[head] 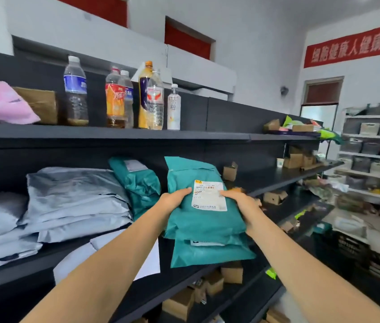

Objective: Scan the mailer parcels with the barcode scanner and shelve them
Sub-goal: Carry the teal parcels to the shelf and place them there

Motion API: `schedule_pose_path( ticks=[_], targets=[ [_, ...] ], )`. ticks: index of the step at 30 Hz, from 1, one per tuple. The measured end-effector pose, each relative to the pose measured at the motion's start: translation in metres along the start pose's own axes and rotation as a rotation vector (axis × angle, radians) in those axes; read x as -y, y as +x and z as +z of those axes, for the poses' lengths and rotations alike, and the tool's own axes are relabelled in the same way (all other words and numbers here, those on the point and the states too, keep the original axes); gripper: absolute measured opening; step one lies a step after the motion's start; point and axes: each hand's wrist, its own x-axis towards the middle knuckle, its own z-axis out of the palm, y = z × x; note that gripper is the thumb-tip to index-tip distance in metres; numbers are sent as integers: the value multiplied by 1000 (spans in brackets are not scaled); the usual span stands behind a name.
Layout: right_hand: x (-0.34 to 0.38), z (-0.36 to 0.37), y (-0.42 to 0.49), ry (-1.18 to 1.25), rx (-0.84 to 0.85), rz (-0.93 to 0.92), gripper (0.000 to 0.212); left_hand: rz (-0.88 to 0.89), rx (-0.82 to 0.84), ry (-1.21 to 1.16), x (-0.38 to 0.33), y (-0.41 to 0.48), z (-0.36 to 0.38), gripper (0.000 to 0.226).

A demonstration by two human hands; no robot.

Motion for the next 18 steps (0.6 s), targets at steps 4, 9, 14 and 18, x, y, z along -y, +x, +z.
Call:
schedule_pose_path(
  ticks=[4,9,14,18],
  targets=[
    [-3,-2,97,-6,34,-3,41,-26,-105,15,0,97,16,63],
    [8,2,213,-1,113,60,35,-11,-95,-87,-13,189,33,48],
    [8,22,302,-31,190,91,54,33,-211,-59,-28,264,30,41],
    [-9,43,355,-110,302,137,48,44,-316,87,-30,296,21,53]
  ],
)
